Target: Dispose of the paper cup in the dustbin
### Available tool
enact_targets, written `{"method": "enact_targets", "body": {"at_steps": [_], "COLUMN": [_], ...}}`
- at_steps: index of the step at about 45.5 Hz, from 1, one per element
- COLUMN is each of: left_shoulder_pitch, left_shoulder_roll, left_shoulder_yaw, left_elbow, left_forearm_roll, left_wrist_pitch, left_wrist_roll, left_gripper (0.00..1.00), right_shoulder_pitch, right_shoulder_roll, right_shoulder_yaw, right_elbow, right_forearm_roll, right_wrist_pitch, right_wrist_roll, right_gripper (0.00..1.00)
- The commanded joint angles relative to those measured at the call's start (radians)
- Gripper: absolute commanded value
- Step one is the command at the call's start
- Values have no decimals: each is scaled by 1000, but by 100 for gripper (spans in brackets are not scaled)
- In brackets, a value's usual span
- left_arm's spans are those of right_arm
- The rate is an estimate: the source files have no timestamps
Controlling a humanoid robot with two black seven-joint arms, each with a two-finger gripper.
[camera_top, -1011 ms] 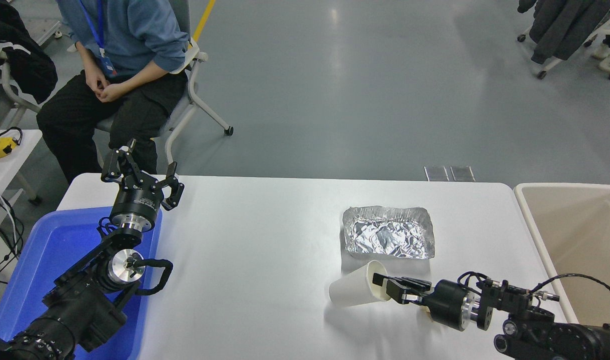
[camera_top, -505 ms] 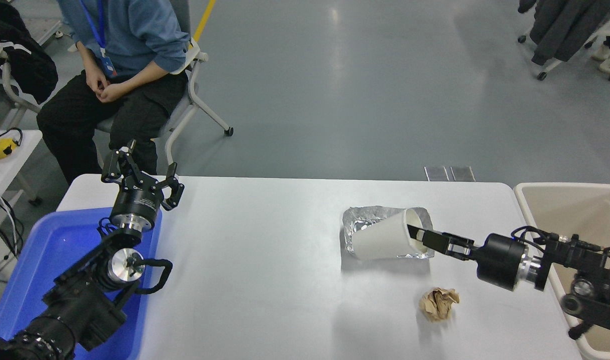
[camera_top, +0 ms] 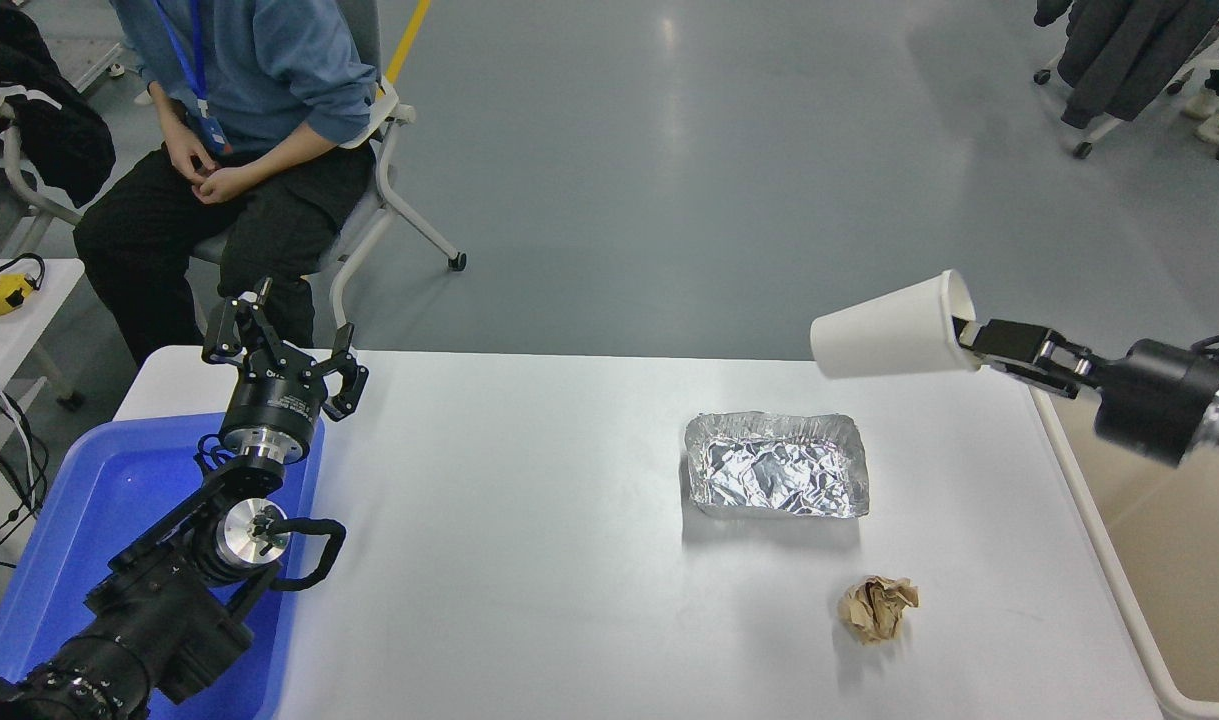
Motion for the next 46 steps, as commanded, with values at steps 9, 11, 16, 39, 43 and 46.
{"method": "enact_targets", "body": {"at_steps": [9,11,16,39,43,46], "left_shoulder_pitch": [0,0,0,1,1,1], "left_shoulder_roll": [0,0,0,0,0,0], "left_shoulder_yaw": [0,0,0,0,0,0], "left_elbow": [0,0,0,0,0,0], "left_forearm_roll": [0,0,0,0,0,0], "left_wrist_pitch": [-1,1,1,1,1,1], "left_wrist_roll": [0,0,0,0,0,0], "left_gripper": [100,100,100,100,100,100], "right_shoulder_pitch": [-22,-49,-99,-316,-341,-358], "right_shoulder_roll": [66,92,178,405,439,458], "right_shoulder_yaw": [-26,-23,-23,0,8,23], "right_elbow": [-619,-710,-918,-1207,-1230,-1232], "right_forearm_roll": [204,218,251,719,805,866], "right_wrist_pitch": [80,103,152,184,184,184], "right_wrist_roll": [-18,-20,-35,-309,-371,-411], "right_gripper": [0,0,0,0,0,0]}}
